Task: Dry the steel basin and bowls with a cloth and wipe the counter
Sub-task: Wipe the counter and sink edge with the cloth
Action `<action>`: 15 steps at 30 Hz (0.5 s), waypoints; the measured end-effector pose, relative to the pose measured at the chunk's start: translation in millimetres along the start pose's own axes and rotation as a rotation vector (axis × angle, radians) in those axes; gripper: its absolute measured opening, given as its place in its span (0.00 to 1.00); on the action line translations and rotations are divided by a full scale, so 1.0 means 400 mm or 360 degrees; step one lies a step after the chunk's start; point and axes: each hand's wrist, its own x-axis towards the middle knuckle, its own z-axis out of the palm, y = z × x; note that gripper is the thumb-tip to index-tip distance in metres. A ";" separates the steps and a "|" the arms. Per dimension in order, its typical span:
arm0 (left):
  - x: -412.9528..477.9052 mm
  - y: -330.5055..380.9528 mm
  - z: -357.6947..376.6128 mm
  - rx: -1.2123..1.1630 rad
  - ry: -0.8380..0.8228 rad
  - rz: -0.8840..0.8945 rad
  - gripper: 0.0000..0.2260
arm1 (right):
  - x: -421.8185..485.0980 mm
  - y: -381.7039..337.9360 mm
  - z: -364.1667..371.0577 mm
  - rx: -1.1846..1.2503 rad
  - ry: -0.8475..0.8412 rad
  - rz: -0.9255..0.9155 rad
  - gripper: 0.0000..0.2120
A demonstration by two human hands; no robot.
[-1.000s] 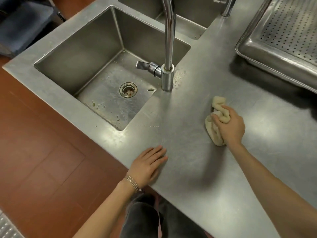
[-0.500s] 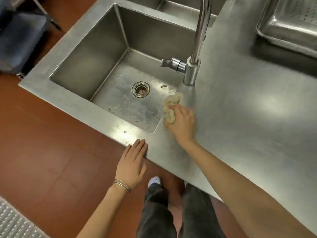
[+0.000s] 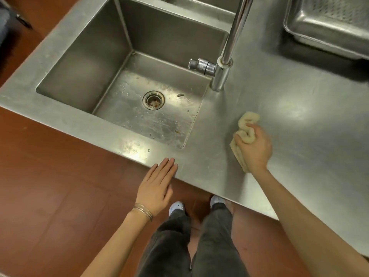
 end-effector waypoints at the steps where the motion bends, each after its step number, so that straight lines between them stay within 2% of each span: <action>1: -0.006 -0.010 -0.007 -0.0001 0.0008 -0.0002 0.24 | -0.019 -0.039 0.033 -0.0028 -0.0012 -0.0080 0.18; 3: -0.027 -0.045 -0.031 -0.0002 0.0066 -0.0165 0.24 | -0.081 -0.111 0.097 -0.0016 -0.0170 -0.0290 0.18; 5: -0.056 -0.095 -0.058 0.0022 0.0145 -0.0443 0.25 | -0.154 -0.165 0.151 0.0034 -0.0318 -0.0513 0.18; 7: -0.091 -0.144 -0.080 0.0066 0.0169 -0.0628 0.27 | -0.207 -0.215 0.200 0.0096 -0.0361 -0.0714 0.18; 12: -0.127 -0.191 -0.095 0.0128 0.0136 -0.0685 0.27 | -0.269 -0.370 0.301 0.0001 -0.0392 -0.1021 0.12; 15: -0.111 -0.176 -0.091 0.0073 0.0167 -0.0675 0.27 | -0.276 -0.354 0.288 -0.0120 -0.0482 -0.1243 0.15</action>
